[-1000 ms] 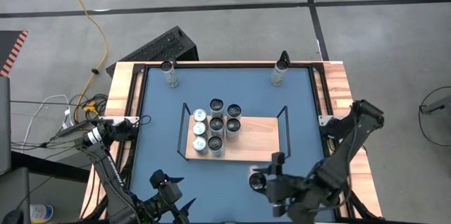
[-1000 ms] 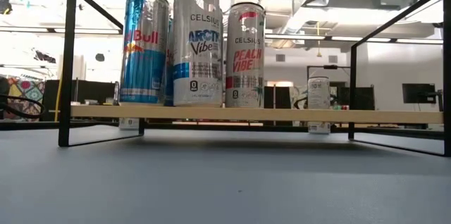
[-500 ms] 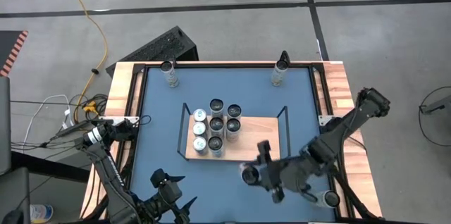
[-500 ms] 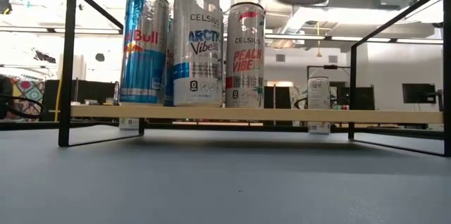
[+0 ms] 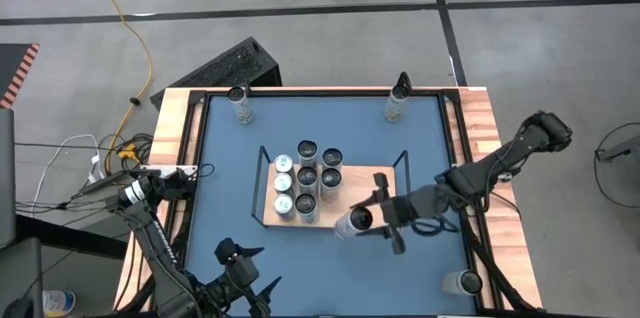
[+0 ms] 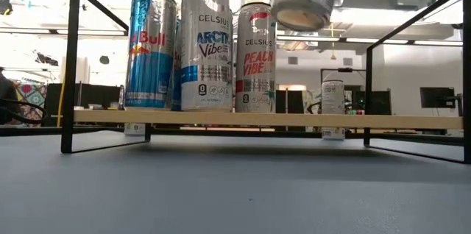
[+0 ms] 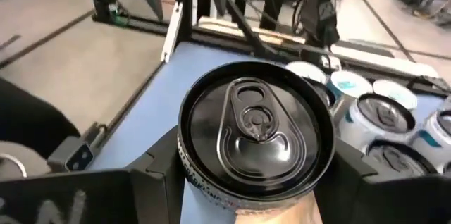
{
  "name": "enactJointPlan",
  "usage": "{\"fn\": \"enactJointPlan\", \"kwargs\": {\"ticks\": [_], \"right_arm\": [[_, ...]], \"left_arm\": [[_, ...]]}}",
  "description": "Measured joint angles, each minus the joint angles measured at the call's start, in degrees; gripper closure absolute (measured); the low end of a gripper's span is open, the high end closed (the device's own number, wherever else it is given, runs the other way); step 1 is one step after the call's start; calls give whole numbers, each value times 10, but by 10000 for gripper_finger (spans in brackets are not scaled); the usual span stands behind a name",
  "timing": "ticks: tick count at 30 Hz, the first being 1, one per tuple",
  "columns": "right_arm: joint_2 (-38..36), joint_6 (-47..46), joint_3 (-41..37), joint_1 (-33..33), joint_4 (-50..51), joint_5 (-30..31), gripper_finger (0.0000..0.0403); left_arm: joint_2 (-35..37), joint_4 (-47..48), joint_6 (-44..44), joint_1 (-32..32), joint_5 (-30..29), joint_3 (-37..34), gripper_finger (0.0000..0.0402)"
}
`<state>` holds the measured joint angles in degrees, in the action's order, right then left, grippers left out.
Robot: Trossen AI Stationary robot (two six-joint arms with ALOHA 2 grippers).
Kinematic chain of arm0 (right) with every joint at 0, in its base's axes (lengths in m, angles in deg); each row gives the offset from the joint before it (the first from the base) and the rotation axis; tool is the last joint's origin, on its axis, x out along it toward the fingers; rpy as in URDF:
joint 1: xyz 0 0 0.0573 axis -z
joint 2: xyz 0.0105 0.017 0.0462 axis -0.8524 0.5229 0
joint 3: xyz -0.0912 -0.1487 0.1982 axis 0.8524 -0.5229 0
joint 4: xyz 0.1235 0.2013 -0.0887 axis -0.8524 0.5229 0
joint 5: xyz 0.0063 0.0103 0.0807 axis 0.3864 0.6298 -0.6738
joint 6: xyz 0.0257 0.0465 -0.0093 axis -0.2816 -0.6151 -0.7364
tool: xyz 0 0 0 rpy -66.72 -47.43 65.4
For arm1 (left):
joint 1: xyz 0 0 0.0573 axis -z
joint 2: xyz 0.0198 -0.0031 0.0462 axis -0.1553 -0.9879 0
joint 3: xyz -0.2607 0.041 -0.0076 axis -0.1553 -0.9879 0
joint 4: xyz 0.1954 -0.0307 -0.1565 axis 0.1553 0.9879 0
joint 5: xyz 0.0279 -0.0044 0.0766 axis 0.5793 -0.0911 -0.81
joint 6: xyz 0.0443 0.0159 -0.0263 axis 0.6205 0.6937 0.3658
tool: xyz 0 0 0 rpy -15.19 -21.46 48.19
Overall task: Place canned beverage on shelf
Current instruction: Put the pink soda can on the shelf aligned with the other pink soda cans
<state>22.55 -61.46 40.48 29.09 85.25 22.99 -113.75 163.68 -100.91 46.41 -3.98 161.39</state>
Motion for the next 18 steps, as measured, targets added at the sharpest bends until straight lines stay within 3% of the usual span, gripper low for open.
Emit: {"fn": "enactJointPlan", "kwargs": {"ticks": [4, 18], "right_arm": [[2, 1, -16, 22, -37, -36, 184], [5, 18, -17, 68, -20, -97, 184]], "left_arm": [[0, 0, 0, -4, 1, 0, 40], [0, -8, 24, -3, 36, 0, 40]]}}
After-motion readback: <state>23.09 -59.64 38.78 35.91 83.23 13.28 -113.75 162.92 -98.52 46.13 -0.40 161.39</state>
